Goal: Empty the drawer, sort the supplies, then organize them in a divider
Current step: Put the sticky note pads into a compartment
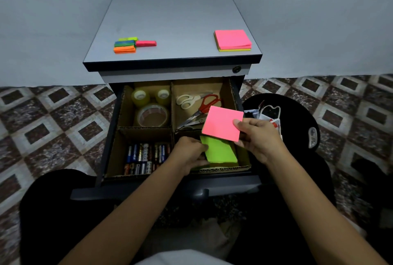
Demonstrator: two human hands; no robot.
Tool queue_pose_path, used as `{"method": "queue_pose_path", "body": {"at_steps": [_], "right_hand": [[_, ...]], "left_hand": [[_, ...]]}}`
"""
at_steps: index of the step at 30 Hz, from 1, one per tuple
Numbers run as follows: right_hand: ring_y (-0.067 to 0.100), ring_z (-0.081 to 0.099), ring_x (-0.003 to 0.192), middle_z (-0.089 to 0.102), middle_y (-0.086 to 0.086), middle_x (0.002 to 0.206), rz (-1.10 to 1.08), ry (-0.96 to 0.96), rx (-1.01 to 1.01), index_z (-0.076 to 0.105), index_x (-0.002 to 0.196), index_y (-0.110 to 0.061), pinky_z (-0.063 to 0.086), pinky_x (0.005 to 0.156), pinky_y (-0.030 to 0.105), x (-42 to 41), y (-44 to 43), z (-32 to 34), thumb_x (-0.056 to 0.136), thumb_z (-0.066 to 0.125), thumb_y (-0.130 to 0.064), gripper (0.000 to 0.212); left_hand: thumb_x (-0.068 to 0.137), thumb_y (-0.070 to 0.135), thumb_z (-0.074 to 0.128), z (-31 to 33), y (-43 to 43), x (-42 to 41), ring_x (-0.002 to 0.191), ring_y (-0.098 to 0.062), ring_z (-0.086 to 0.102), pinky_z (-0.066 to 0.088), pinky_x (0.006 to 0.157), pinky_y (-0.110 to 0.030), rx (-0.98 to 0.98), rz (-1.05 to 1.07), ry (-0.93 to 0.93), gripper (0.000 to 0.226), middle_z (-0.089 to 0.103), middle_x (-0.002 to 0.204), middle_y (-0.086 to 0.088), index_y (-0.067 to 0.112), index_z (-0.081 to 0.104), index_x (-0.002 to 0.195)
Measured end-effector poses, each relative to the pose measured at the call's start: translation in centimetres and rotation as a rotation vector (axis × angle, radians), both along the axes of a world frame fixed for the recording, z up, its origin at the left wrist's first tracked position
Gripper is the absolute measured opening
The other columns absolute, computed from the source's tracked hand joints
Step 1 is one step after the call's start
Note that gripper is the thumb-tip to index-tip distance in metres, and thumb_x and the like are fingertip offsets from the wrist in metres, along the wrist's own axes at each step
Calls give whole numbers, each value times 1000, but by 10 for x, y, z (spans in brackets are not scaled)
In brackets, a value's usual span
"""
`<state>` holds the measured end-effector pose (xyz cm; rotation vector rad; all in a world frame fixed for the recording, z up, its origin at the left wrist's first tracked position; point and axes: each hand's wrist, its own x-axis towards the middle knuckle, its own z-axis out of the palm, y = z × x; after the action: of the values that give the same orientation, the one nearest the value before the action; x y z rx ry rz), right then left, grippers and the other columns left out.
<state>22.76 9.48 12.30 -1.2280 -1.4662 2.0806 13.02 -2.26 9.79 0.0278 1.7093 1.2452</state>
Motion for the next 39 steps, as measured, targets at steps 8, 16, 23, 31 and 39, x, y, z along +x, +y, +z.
{"method": "queue_pose_path", "body": {"at_steps": [8,16,23,31,39], "right_hand": [[14,63,73,65,8,81,14,-4,10,57,83,-5,52,50,19,-1,0,2,92,55,-9,10],[15,62,74,65,9,81,32,20,1,56,102,-2,52,49,18,-1,-4,1,93,55,-8,12],[16,63,77,67,6,81,108,-26,74,67,90,-9,54,72,31,0,-7,-3,93,54,-9,13],[15,63,74,67,3,83,198,-53,170,66,97,-19,54,70,35,1,-18,-6,93,53,-7,18],[7,62,48,64,9,71,233,-124,133,52,77,-7,56,48,25,-8,-32,-9,91,57,-5,16]], "left_hand": [[92,-5,43,-12,0,-2,61,-16,47,42,57,-25,-109,-127,89,26,45,72,-8,8,48,70],[94,2,45,-8,0,-5,73,-18,57,47,67,-27,-66,-116,-72,17,52,78,-8,7,51,80],[96,8,43,0,-7,-7,71,-18,53,48,73,-31,95,47,-160,23,54,76,-9,8,58,79],[96,17,49,18,-35,-6,80,-16,67,58,64,-28,375,163,-192,16,71,87,-8,10,63,95],[91,7,55,14,-58,-23,76,-16,68,58,59,-24,282,148,-32,12,71,84,-8,3,63,98]]}}
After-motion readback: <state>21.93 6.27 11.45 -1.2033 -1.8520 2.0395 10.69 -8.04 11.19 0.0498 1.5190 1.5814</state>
